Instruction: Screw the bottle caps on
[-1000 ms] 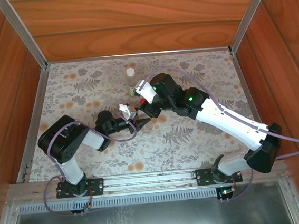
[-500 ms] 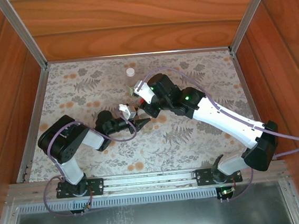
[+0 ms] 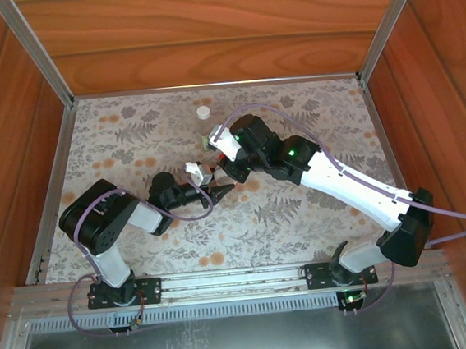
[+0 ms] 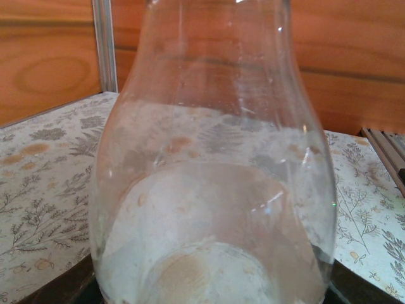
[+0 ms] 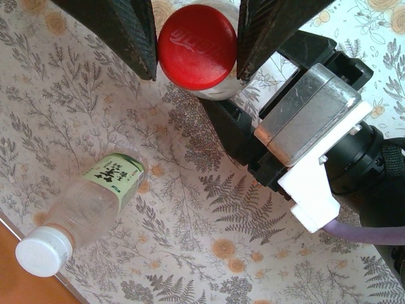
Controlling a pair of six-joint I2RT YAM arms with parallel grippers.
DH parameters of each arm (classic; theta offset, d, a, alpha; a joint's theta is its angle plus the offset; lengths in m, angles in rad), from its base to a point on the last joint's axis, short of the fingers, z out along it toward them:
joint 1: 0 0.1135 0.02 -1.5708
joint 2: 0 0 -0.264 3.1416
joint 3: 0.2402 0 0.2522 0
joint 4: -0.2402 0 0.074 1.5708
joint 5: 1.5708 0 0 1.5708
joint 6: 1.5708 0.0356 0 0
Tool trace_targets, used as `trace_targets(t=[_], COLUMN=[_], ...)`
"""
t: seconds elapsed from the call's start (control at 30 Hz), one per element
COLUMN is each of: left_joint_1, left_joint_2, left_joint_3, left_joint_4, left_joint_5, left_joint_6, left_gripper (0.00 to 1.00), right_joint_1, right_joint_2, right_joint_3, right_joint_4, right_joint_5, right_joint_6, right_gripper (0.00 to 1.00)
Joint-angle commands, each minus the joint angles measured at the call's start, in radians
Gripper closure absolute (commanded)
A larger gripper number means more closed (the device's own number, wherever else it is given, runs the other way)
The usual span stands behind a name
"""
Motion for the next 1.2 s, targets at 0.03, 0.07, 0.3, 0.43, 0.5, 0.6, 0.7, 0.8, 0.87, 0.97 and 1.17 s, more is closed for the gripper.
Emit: trace_targets(t=[0.03,0.07,0.3,0.43,0.5,0.6,0.7,0.8,0.87,0.97,1.17], left_joint_1=[0.009,0.009,0.010,0.009,0.009,0.010,0.009,0.010,0.010,0.010,0.009], left_joint_2=[0.035,0.035,0.034,0.034,0.033,0.034,0.033,0.035,0.035,0.036,0.039], left_joint_3=[-0.038,-0.038,-0.038,-0.040,-0.041,-0.043,-0.045,-0.047,-0.047,-0.049,-0.045], left_joint_4=[-0.171,-0.170,-0.171,-0.170,-0.170,-0.170,-0.171,-0.170,-0.171,-0.170,-0.170], left_joint_5=[-0.008,-0.008,-0.008,-0.008,-0.009,-0.009,-0.010,-0.010,-0.010,-0.011,-0.010], left_joint_6=[0.006,0.006,0.009,0.010,0.011,0.012,0.014,0.015,0.015,0.015,0.015], left_gripper=[0.43,0.43,0.43,0.43,0.43,0.43,0.43,0.43,0.43,0.43,0.43], right_joint_1=[0.009,0.009,0.007,0.004,0.003,-0.005,-0.013,-0.029,-0.044,-0.060,-0.071], right_joint_2=[0.012,0.012,0.027,0.039,0.043,0.051,0.055,0.062,0.068,0.076,0.074], right_joint_3=[0.027,0.029,0.079,0.100,0.103,0.109,0.115,0.127,0.133,0.140,0.138], right_joint_4=[0.004,0.001,-0.052,-0.080,-0.089,-0.110,-0.125,-0.147,-0.164,-0.180,-0.168], right_joint_5=[0.035,0.039,0.048,0.049,0.045,0.035,0.008,-0.027,-0.051,-0.078,-0.136], right_joint_6=[0.033,0.045,0.116,0.137,0.146,0.167,0.188,0.218,0.242,0.263,0.281], right_gripper=[0.64,0.65,0.66,0.66,0.66,0.66,0.66,0.66,0.66,0.66,0.65])
